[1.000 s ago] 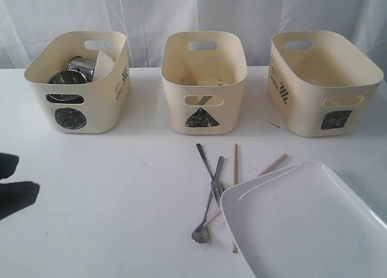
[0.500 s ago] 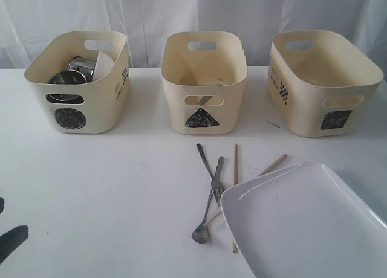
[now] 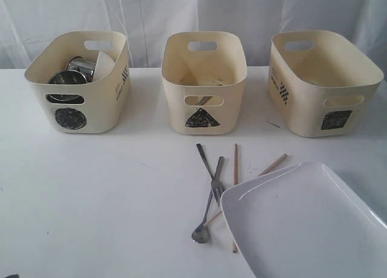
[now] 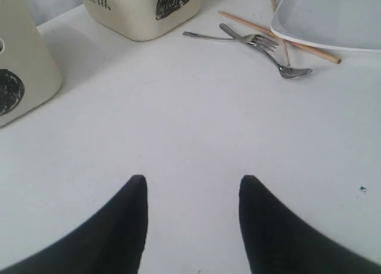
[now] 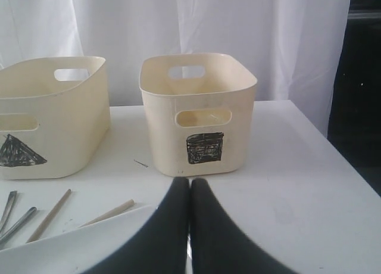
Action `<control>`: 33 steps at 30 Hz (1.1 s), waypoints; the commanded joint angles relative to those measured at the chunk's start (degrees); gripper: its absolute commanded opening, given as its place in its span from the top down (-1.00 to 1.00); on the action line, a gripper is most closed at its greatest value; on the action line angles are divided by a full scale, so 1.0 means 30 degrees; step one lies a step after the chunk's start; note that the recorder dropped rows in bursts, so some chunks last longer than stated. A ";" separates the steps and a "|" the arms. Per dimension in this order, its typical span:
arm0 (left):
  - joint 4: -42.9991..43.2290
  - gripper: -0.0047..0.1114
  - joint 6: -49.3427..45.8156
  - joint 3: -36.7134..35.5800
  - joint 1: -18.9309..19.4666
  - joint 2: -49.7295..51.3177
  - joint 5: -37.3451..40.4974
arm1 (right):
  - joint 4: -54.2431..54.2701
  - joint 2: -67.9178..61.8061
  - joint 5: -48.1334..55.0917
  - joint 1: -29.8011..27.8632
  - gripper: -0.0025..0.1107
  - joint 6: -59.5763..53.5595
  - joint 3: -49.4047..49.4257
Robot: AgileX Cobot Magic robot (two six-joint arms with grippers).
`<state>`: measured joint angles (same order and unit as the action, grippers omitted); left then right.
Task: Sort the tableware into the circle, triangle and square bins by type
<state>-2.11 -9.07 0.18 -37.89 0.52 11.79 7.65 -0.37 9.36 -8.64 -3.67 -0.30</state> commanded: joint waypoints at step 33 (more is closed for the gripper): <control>-0.0197 0.01 0.2190 -0.0060 1.1086 -0.0174 -0.1955 | -0.0053 0.0124 -0.0142 0.0043 0.96 -0.0132 0.0100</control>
<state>-2.11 -6.34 0.15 -4.77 0.31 6.24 7.65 -0.37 9.36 -8.64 -3.67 -0.30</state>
